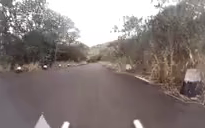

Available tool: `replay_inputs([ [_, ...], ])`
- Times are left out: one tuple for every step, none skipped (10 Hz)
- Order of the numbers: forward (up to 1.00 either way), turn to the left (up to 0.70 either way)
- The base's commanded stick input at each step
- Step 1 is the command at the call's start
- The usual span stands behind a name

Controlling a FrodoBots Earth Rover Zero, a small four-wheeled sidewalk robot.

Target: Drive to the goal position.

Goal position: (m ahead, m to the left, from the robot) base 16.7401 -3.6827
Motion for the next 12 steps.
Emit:
replay_inputs([
  [0.50, 0.00],
  [0.50, 0.00],
  [0.50, 0.00],
  [0.50, 0.00],
  [0.50, 0.00],
  [0.50, 0.00],
  [0.50, 0.00],
  [0.50, 0.00],
  [0.50, 0.00],
  [0.50, 0.00],
  [0.50, 0.00],
  [0.50, 0.00],
])
